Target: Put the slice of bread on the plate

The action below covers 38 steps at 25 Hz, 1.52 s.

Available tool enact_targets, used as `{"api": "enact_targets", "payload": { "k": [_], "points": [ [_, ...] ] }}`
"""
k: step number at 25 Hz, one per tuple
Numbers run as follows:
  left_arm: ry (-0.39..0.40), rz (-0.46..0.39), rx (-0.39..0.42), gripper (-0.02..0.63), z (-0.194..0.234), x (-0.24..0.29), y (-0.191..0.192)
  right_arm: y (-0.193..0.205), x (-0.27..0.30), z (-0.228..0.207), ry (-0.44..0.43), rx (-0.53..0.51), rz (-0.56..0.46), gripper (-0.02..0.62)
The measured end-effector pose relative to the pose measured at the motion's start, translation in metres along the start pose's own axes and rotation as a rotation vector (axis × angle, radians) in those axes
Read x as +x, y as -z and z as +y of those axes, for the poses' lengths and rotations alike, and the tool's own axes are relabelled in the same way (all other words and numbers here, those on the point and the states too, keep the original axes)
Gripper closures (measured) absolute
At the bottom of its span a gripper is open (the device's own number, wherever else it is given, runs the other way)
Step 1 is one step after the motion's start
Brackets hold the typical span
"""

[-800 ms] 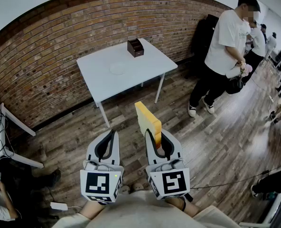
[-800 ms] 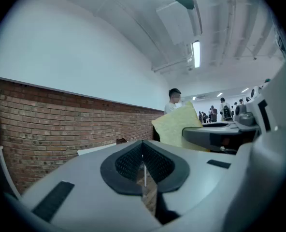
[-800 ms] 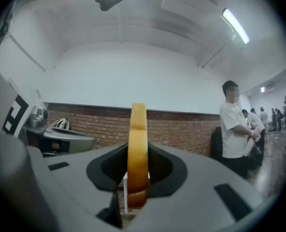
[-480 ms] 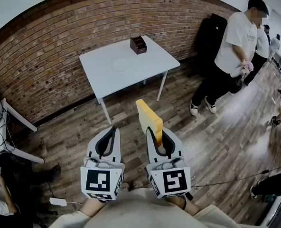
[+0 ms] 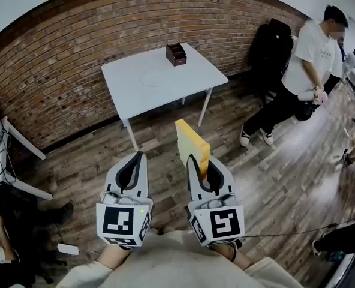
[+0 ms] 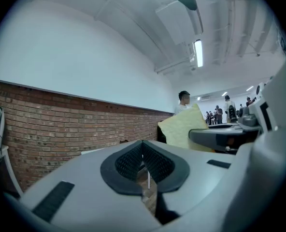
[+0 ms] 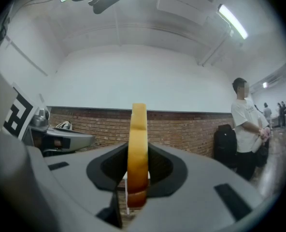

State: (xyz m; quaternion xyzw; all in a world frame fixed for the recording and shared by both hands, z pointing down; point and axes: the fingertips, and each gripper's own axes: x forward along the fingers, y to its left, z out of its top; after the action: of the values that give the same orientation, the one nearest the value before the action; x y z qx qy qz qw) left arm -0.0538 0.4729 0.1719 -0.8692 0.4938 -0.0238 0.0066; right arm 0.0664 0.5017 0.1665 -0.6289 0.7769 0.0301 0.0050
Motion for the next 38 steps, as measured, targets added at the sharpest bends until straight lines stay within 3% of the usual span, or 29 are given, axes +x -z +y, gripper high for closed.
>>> {"api": "enact_targets", "payload": {
  "k": [9, 18, 24, 31, 38],
  "points": [
    [-0.049, 0.015, -0.019, 0.597, 0.011, 0.011, 0.010, 0.009, 0.013, -0.010, -0.024, 0.001, 0.006, 0.505],
    [-0.037, -0.008, -0.029, 0.596, 0.036, 0.060, 0.015, 0.016, 0.063, -0.027, -0.008, -0.023, -0.004, 0.505],
    [-0.030, -0.037, -0.006, 0.596, 0.079, 0.127, 0.018, 0.023, 0.139, -0.041, 0.005, -0.044, -0.023, 0.505],
    [0.016, -0.075, -0.007, 0.597, 0.149, 0.241, 0.017, 0.026, 0.266, -0.066, 0.046, -0.053, -0.062, 0.505],
    [0.006, -0.041, -0.028, 0.597, 0.182, 0.300, 0.031, 0.035, 0.329, -0.064, -0.003, -0.101, -0.054, 0.505]
  ]
}}
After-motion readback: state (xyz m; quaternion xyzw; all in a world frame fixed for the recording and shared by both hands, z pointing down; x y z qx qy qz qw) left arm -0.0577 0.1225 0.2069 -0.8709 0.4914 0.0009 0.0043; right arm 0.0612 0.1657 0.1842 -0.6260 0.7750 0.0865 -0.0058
